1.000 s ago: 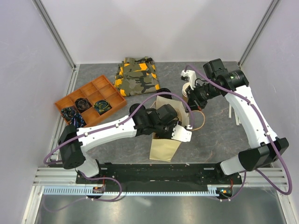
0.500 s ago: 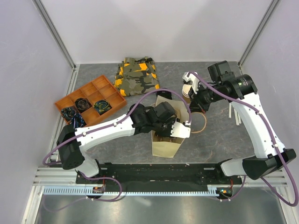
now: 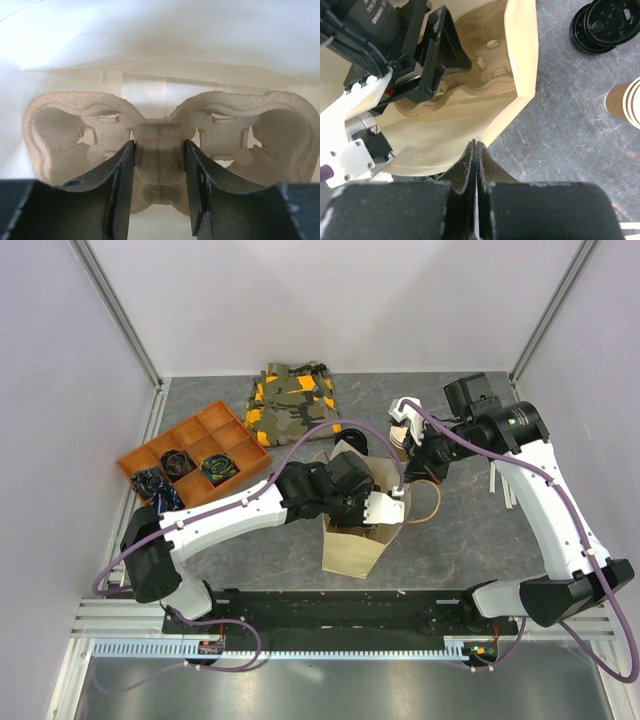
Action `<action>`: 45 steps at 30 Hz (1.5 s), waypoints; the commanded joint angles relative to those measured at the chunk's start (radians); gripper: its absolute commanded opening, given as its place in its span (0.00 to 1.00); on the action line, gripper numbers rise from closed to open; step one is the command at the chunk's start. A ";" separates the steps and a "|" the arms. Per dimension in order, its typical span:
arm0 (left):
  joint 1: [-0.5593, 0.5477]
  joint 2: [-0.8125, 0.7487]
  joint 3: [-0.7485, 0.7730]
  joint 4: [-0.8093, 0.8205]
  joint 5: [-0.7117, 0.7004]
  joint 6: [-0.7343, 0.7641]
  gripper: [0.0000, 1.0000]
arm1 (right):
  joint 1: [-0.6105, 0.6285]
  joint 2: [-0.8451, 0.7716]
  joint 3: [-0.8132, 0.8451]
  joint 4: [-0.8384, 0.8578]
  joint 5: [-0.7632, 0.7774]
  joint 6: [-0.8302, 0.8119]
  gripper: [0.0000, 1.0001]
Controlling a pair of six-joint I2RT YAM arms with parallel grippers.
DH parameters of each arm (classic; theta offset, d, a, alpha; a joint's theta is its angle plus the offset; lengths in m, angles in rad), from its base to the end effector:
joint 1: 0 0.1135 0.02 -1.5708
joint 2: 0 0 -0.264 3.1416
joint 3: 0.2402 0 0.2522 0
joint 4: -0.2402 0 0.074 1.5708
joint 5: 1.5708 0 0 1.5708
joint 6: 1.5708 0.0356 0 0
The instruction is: Pack the takeout coffee
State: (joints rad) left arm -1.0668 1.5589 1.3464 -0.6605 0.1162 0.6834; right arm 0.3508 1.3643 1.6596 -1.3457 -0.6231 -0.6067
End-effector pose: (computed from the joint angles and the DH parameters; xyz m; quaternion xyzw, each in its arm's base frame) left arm 0.1602 -0.2990 0.3007 0.7329 0.5860 -0.1186 0.3246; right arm 0.2126 0.0999 0.4113 -0.4937 0.7801 0.2625 0.2807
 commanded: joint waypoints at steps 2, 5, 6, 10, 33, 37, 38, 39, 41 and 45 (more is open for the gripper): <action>0.016 0.007 0.017 0.033 0.019 -0.038 0.09 | 0.004 -0.028 -0.003 -0.116 -0.023 -0.057 0.00; 0.013 0.038 0.033 -0.007 0.020 -0.013 0.08 | 0.004 -0.021 0.022 -0.116 -0.036 -0.061 0.00; 0.013 0.041 0.031 -0.010 0.023 -0.005 0.08 | 0.005 -0.019 0.025 -0.116 -0.043 -0.059 0.00; 0.008 0.070 0.025 -0.017 0.014 0.013 0.08 | 0.005 -0.014 0.040 -0.116 -0.063 -0.050 0.00; 0.005 0.159 -0.009 -0.041 -0.089 0.044 0.11 | 0.004 -0.005 0.042 -0.116 -0.073 -0.051 0.00; -0.004 0.158 -0.023 -0.042 -0.092 0.065 0.11 | 0.005 -0.004 0.043 -0.115 -0.084 -0.035 0.00; -0.002 0.162 -0.026 -0.044 -0.093 0.071 0.11 | 0.004 -0.004 0.043 -0.115 -0.089 -0.028 0.00; -0.004 0.167 -0.026 -0.045 -0.098 0.071 0.11 | 0.004 -0.005 0.042 -0.115 -0.090 -0.025 0.00; -0.004 0.178 -0.032 -0.047 -0.099 0.079 0.11 | 0.004 -0.007 0.042 -0.113 -0.093 -0.015 0.00; -0.005 0.188 -0.041 -0.048 -0.104 0.085 0.11 | 0.004 -0.008 0.037 -0.113 -0.093 -0.008 0.00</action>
State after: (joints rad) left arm -1.0683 1.7088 1.3327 -0.6785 0.0521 0.7181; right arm 0.3515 1.3659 1.6688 -1.3598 -0.6682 -0.6235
